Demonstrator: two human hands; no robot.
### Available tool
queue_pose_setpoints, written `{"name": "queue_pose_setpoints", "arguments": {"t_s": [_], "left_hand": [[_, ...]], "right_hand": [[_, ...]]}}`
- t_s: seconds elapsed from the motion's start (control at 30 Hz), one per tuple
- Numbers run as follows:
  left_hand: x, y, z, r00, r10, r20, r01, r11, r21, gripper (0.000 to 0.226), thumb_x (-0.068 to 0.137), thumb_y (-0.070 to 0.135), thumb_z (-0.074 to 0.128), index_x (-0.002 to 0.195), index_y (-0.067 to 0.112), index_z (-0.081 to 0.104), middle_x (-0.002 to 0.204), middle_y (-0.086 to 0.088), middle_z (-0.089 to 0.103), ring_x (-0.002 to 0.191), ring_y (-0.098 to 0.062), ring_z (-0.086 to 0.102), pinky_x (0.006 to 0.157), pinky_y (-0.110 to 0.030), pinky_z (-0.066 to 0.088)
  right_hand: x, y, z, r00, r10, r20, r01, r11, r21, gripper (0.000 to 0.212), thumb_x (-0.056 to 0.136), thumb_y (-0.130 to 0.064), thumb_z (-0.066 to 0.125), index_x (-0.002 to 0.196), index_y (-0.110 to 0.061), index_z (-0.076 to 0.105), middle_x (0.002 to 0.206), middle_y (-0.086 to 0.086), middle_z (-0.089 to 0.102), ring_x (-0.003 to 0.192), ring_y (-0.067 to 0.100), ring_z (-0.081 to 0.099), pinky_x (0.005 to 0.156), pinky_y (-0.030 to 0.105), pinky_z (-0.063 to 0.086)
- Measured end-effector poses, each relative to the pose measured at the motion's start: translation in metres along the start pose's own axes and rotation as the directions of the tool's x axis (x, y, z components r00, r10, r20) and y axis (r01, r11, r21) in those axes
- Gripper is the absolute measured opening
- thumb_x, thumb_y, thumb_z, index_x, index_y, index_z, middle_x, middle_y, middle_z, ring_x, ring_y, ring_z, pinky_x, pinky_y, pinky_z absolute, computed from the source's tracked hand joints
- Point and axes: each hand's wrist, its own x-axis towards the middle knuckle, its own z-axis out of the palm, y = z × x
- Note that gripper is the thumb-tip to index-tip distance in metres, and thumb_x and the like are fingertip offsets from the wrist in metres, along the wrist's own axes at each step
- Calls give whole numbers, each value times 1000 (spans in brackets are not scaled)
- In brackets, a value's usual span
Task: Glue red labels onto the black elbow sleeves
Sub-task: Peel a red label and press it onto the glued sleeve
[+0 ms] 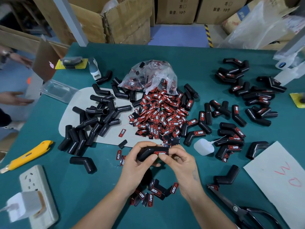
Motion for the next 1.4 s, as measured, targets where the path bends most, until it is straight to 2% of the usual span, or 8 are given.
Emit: {"name": "queue_pose_setpoints", "arguments": {"t_s": [0.13,0.27,0.43,0.67,0.83,1.1,1.23,1.4], "left_hand": [[1,-1,-1,999,-10,-45,11,1000,23,20,90,7,71,110,10,71,105,-13,78,90,-21,76,75,-28,62],[0,-3,-1,999,-10,-42,11,1000,28,25,88,6,72,112,4,68,107,-13,79,89,-20,75,79,-29,62],[0,-2,0,1000,13,-22,-12,999,36,24,89,5,73,107,20,76,107,-13,79,90,-21,76,82,-29,61],[0,1,-1,1000,27,-16,-26,998,55,24,84,25,79,107,29,77,108,-11,79,93,-22,77,85,-30,61],[1,3,-1,999,31,-15,-30,997,70,24,83,27,80,107,31,78,110,-9,79,96,-19,76,84,-26,60],[2,3,-3,1000,26,-4,-26,995,97,24,83,27,80,106,30,77,114,-9,78,105,-25,75,90,-31,59],[2,4,-3,1000,15,3,-15,998,59,25,82,25,81,106,23,76,113,-14,78,102,-25,75,86,-30,59],[3,3,-3,1000,3,1,-3,999,48,23,80,26,82,102,24,77,109,-15,78,95,-22,74,83,-29,59]], "right_hand": [[-1,-3,0,999,-1,52,2,1000,-11,8,79,-15,88,85,-13,82,87,-2,63,74,8,69,74,18,55],[-1,-3,1,998,27,64,-23,997,-71,30,75,-41,92,89,-16,83,91,9,66,83,20,71,84,26,55],[0,-1,-3,999,33,37,-29,995,-94,38,74,-51,90,82,-15,83,93,3,67,89,19,67,87,27,53],[2,-1,-4,997,55,51,-51,996,-79,39,73,-51,91,83,-14,83,92,3,66,91,18,66,88,30,54],[2,-1,-3,995,76,65,-73,996,-52,38,71,-50,93,84,-16,83,89,-1,64,86,15,63,85,25,53],[2,2,-5,991,113,72,-111,994,-24,30,73,-39,90,89,-14,83,88,1,65,81,12,64,82,23,53],[2,3,-5,992,98,78,-99,995,9,24,74,-33,89,84,-12,81,87,2,63,82,12,64,81,23,52],[3,3,-6,991,110,74,-111,994,5,31,74,-35,91,82,-8,80,88,4,61,84,14,63,82,24,52]]}}
